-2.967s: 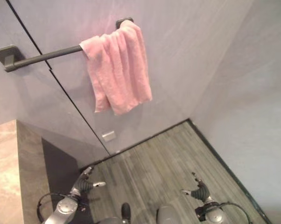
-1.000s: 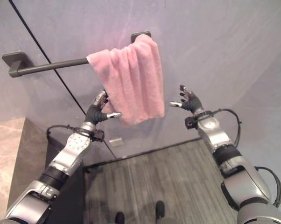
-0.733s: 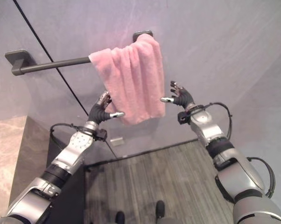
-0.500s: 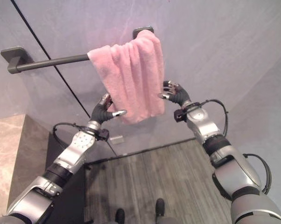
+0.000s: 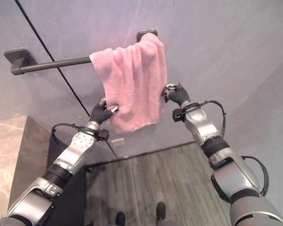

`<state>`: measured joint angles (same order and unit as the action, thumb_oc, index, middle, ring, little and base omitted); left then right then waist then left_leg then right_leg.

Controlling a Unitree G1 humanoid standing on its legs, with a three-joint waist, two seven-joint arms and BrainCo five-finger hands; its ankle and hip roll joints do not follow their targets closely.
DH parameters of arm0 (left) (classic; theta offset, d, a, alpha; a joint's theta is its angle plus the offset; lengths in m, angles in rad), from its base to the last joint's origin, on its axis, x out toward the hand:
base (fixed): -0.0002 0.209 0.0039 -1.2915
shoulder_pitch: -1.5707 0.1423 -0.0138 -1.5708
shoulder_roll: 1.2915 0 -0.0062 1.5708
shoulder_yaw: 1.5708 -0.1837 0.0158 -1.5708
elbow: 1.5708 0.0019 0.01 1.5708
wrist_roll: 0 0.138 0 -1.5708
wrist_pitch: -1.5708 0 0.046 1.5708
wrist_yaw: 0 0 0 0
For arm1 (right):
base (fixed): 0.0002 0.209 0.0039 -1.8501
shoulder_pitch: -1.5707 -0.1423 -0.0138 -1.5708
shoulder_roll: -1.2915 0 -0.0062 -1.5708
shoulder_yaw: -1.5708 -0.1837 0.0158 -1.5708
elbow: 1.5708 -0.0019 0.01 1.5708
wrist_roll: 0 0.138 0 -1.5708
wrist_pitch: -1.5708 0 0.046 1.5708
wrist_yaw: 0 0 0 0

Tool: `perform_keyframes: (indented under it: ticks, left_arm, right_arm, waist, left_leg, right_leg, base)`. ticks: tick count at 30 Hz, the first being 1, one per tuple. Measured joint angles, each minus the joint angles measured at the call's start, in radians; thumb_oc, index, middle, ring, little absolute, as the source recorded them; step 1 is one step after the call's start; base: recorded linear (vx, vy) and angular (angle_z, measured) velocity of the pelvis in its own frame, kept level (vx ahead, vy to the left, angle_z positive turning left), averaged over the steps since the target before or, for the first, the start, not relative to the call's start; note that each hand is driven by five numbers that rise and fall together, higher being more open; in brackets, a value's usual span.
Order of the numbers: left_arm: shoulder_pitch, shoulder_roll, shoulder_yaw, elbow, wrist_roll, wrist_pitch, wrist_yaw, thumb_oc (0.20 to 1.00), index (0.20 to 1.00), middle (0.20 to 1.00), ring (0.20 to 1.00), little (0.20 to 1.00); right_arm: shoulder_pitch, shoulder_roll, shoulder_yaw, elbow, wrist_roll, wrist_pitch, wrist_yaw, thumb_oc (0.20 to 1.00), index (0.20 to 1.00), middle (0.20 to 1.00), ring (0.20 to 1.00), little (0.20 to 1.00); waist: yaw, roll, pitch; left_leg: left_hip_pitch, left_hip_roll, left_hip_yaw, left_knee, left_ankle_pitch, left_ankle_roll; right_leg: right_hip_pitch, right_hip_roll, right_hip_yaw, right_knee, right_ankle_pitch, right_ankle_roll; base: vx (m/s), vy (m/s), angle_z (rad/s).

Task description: Put brush and paste in cup on sink, flatten towel.

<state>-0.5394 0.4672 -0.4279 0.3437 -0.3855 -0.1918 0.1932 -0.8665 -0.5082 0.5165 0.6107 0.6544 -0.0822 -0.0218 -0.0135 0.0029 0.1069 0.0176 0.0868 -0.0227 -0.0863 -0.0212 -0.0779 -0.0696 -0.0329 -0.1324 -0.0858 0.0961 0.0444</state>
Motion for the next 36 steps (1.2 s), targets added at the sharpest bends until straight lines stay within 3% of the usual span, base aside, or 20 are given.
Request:
perform_keyframes:
  ticks: [7, 15, 21, 24, 31, 36]
  left_arm:
    - [0.104, 0.010, 0.172, -0.223, 0.000, -0.017, 0.031, 0.200, 0.200, 0.200, 0.200, 0.200]
    - [0.218, 0.010, 0.256, -0.295, 0.012, -0.035, 0.051, 0.200, 0.200, 0.200, 0.200, 0.200]
    - [0.260, 0.002, 0.237, -0.198, 0.013, -0.041, 0.066, 0.200, 0.200, 0.200, 0.200, 0.200]
    - [0.251, 0.001, 0.206, -0.112, 0.014, -0.011, 0.066, 0.200, 0.200, 0.200, 0.200, 0.200]
    - [0.218, 0.002, 0.214, -0.125, 0.022, 0.015, 0.081, 0.200, 0.200, 0.200, 0.200, 0.200]
    - [0.216, 0.005, 0.251, -0.260, 0.042, 0.008, 0.108, 0.200, 0.200, 0.200, 0.200, 0.200]
  right_arm:
    - [0.042, 0.007, -0.026, -0.282, 0.000, -0.032, 0.004, 0.200, 0.200, 0.200, 0.200, 0.200]
    - [0.075, 0.033, -0.025, -0.325, 0.001, -0.052, 0.029, 0.200, 0.200, 0.200, 0.200, 0.200]
    - [0.090, 0.150, 0.000, -0.207, 0.001, -0.045, 0.023, 0.200, 0.200, 0.200, 0.200, 0.200]
    - [0.091, 0.204, 0.044, -0.123, 0.001, -0.019, 0.019, 0.200, 0.200, 0.200, 0.200, 0.200]
    - [0.077, 0.216, 0.050, -0.137, 0.001, -0.001, -0.026, 0.200, 0.200, 0.200, 0.200, 0.200]
    - [0.070, 0.203, 0.004, -0.272, 0.002, -0.013, -0.042, 0.200, 0.200, 0.200, 0.200, 0.200]
  waist:
    - [0.002, -0.002, 0.002]
    - [0.032, -0.017, 0.021]
    - [0.056, -0.022, 0.030]
    - [0.062, -0.024, 0.032]
    - [0.070, -0.024, 0.031]
    - [0.085, -0.024, 0.032]
  left_leg:
    - [-0.003, 0.006, -0.018, 0.000, 0.002, -0.002]
    - [-0.005, 0.007, -0.022, 0.000, 0.003, -0.003]
    - [-0.021, 0.007, -0.024, 0.000, 0.004, -0.006]
    - [-0.028, 0.007, -0.025, 0.000, 0.005, -0.006]
    - [-0.033, 0.006, -0.046, 0.000, 0.005, -0.007]
    - [-0.035, 0.005, -0.048, 0.000, 0.007, -0.009]
  right_leg:
    - [0.002, 0.005, -0.011, 0.000, 0.000, -0.001]
    - [0.002, 0.006, -0.013, 0.000, -0.003, 0.000]
    - [-0.010, 0.006, -0.017, 0.000, -0.003, 0.000]
    - [-0.016, 0.005, -0.019, 0.000, -0.003, 0.000]
    - [-0.013, 0.003, -0.020, 0.000, -0.003, 0.000]
    - [-0.012, 0.002, -0.022, 0.000, -0.003, 0.000]
  base:
    - [0.00, 0.006, 0.04]
    - [0.00, 0.000, 0.01]
    - [-0.03, 0.005, 0.02]
    - [0.01, 0.004, 0.01]
    - [0.03, 0.019, 0.06]
    - [0.01, 0.018, 0.02]
